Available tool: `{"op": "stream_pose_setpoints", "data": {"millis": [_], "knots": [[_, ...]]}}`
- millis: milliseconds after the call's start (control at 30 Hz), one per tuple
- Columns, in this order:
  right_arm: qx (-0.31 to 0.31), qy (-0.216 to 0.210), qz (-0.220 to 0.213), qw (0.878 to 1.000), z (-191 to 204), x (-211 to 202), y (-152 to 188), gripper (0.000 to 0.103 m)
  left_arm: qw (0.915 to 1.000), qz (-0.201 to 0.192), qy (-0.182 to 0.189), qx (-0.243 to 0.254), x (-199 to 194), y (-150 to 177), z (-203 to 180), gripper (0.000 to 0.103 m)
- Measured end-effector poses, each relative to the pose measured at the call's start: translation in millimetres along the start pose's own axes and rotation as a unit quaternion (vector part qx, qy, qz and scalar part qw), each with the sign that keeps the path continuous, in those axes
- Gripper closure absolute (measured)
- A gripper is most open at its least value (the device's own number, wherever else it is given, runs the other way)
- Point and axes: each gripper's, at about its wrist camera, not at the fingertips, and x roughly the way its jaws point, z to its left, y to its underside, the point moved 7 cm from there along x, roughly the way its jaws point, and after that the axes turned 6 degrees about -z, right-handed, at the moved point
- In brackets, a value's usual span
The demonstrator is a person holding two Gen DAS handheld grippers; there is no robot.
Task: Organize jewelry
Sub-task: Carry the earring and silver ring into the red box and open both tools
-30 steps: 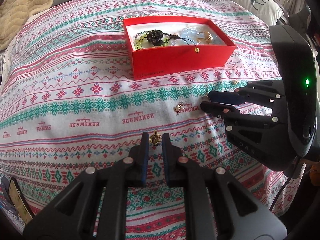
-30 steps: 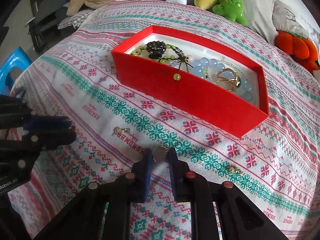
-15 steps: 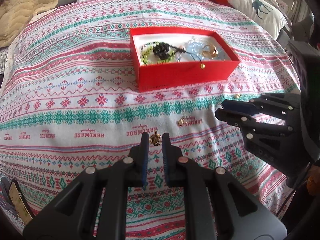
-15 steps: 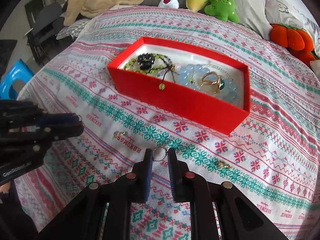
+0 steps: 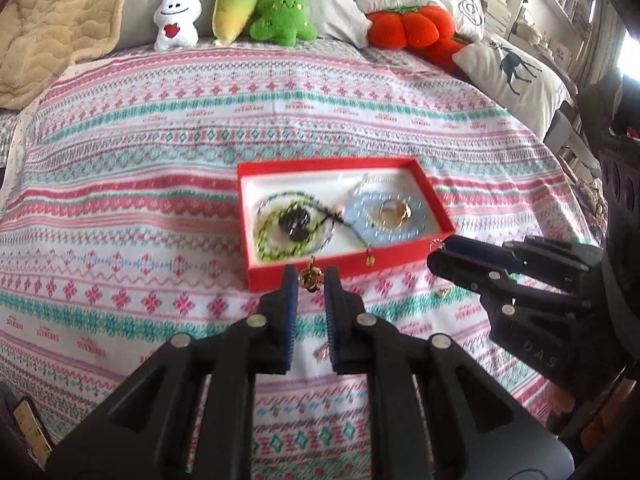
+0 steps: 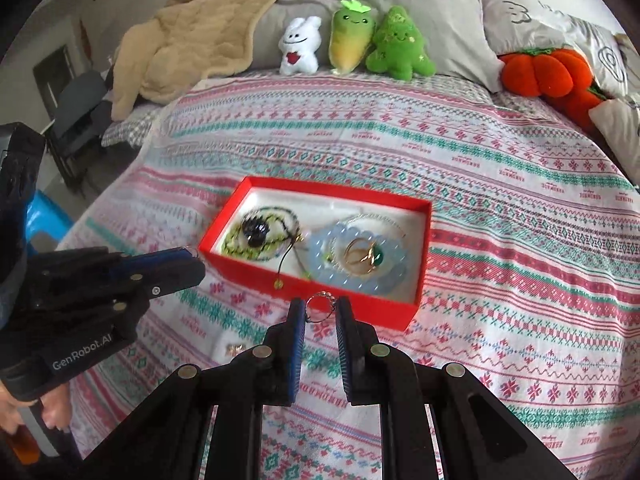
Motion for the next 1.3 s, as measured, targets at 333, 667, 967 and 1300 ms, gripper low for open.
{"op": "stream_pose_setpoints", "data": {"millis": [333,667,967,1300], "knots": [[0.029,0.007,-0.005,1.0,-24,9,-15,0.087,0.9998,-0.011,-0.016,-0.009,28,-15,-3,0.088],[0.039,0.005,0.001,0.999,-32,20,-17,0.085,0.999,-0.014,-0.038,-0.018,38,-21,6,0.087],[0.057,0.006,0.001,0.998,-36,11,-19,0.082,0.9984,-0.012,-0.055,-0.009,27,-21,9,0.061],[0.049,0.006,0.017,0.999,-32,-2,-10,0.081,0.9977,0.001,-0.066,-0.013,8,-6,18,0.034]]}}
